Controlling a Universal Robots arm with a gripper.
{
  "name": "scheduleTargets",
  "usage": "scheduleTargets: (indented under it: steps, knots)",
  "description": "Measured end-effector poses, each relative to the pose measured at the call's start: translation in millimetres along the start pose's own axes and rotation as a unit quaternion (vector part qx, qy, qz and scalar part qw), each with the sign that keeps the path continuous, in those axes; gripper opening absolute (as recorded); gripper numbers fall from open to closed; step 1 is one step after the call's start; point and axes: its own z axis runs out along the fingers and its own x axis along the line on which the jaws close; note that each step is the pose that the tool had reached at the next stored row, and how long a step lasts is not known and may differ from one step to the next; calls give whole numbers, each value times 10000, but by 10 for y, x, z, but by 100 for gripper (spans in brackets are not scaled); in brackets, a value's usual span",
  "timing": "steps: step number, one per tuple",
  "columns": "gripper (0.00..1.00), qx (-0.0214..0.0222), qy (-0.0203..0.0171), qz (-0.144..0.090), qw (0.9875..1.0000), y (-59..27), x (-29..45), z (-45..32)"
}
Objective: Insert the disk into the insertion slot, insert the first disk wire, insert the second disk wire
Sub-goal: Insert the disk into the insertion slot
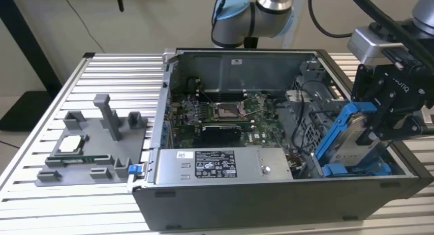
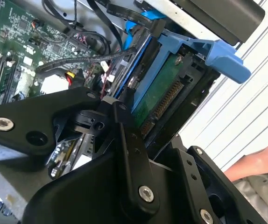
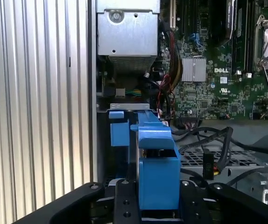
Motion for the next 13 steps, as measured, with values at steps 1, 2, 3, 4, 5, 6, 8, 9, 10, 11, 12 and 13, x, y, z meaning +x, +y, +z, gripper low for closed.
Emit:
scheduleTargets:
  steps: [1,2,3,4,5,6,8,9,10,11,12,13]
  knots:
    - [0,0,0,0,10000,0,0,0]
    - [0,1,1,0,10000,0,0,0]
    - [100,0,1,0,10000,0,0,0]
    - [100,0,0,0,10000,0,1,0]
    - [100,0,-1,0,10000,0,0,-8]
    - [100,0,-1,0,10000,0,0,-30]
    - [100,0,0,1,10000,1,-3,-97]
    - [100,0,-1,0,10000,1,-4,-124]
    - [100,0,0,0,10000,1,-4,-149]
    - [100,0,0,0,10000,3,-6,-165]
    - [100,0,-1,0,10000,8,-11,-170]
    - [100,0,-1,0,10000,14,-16,-172]
